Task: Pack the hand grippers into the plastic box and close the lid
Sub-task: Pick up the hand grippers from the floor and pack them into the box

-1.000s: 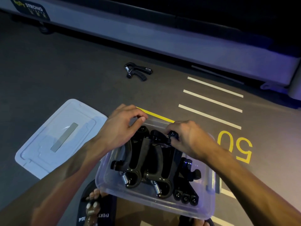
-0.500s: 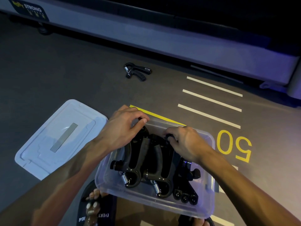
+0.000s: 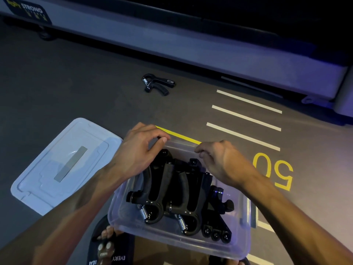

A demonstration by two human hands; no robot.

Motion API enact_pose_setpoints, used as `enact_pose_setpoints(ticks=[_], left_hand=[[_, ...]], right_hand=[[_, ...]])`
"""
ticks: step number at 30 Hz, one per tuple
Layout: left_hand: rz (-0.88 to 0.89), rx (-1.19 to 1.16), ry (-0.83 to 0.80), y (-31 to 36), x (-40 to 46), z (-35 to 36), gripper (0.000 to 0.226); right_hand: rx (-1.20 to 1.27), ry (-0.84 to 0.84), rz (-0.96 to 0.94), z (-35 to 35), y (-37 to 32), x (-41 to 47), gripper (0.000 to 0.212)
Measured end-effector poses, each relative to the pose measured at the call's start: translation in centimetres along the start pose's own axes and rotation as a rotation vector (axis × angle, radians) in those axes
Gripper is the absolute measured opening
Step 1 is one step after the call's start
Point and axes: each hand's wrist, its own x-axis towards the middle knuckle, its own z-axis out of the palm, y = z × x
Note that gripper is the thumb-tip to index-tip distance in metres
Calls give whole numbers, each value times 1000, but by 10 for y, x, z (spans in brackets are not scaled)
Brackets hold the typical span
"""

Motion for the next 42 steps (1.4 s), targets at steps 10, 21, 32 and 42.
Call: enact_pose_setpoints(ticks=[10,21,32,42], left_hand=[[-94,-46,19,-41,27,-4,20],[-320,-218,-17,-92,59,0,13],[-376,-193,-24,-113,66,-14,13],[-337,-190,14,-82,57,-33,14]], right_hand=[[70,46,29,-8,13,101,21],[20,-97,66,53,11,272,53],[-193,-112,166,78,-6,325,57],[9,286,-61,41,-9,244,23]])
